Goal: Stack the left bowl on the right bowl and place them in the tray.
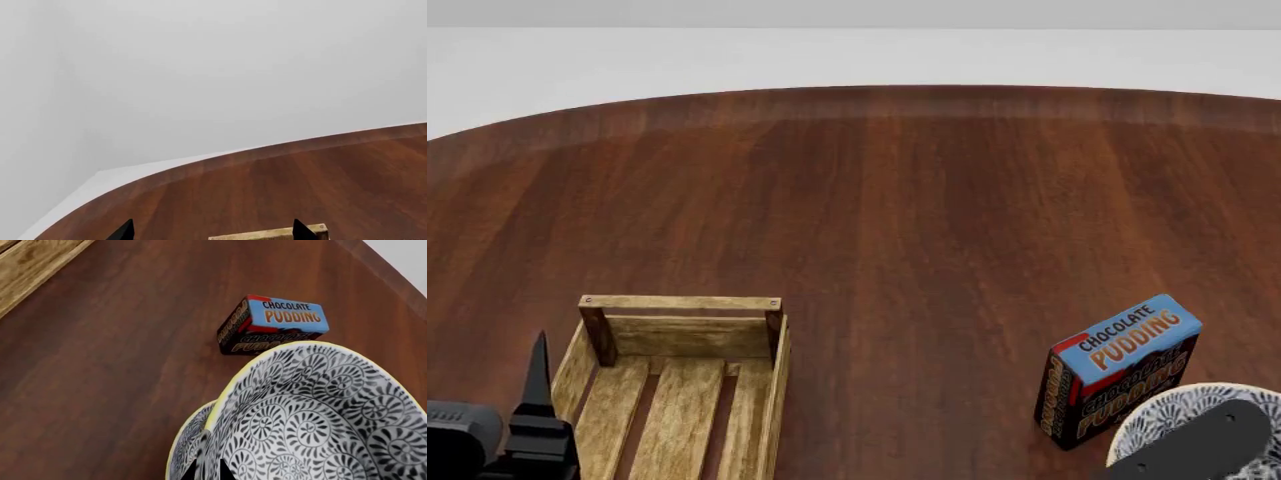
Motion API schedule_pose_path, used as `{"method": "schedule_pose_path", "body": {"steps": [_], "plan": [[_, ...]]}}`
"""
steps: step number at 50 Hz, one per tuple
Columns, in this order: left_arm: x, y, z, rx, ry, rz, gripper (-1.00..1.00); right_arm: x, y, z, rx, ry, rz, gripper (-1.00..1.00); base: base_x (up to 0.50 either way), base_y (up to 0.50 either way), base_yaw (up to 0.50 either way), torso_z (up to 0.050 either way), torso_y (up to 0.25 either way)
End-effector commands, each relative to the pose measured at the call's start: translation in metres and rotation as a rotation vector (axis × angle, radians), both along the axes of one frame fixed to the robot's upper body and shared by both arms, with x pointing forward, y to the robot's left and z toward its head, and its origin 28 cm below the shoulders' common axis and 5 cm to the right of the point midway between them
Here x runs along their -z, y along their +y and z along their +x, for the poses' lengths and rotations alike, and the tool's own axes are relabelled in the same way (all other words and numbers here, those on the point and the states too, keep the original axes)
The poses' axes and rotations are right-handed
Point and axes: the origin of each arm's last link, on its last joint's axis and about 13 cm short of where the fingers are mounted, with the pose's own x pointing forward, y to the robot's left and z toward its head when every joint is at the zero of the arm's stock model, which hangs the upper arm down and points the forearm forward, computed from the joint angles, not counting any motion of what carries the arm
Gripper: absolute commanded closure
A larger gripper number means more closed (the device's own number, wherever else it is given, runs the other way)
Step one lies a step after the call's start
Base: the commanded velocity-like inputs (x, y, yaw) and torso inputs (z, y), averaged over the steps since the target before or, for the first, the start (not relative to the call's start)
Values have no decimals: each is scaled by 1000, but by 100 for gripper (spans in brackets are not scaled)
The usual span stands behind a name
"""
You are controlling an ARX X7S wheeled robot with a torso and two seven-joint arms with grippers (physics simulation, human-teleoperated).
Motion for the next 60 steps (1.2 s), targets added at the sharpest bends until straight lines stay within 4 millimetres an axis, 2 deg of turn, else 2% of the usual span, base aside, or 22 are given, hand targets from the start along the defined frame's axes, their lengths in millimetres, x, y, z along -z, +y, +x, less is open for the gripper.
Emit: {"method": "schedule_pose_path", "body": {"steps": [1,13,27,60], "plan": [[1,0,0,0,1,2,-100,-4,-5,13,8,-10,-15,100,0,0,0,0,0],[1,0,0,-1,1,4,-100,1,-7,28,11,24,-17,100,0,0,0,0,1],[1,0,1,-2,4,8,-100,8,-11,37,21,46,-4,100,0,0,0,0,0],[2,0,0,-6,5,13,-100,32,-13,32,41,72,40,100,0,0,0,0,0]]}}
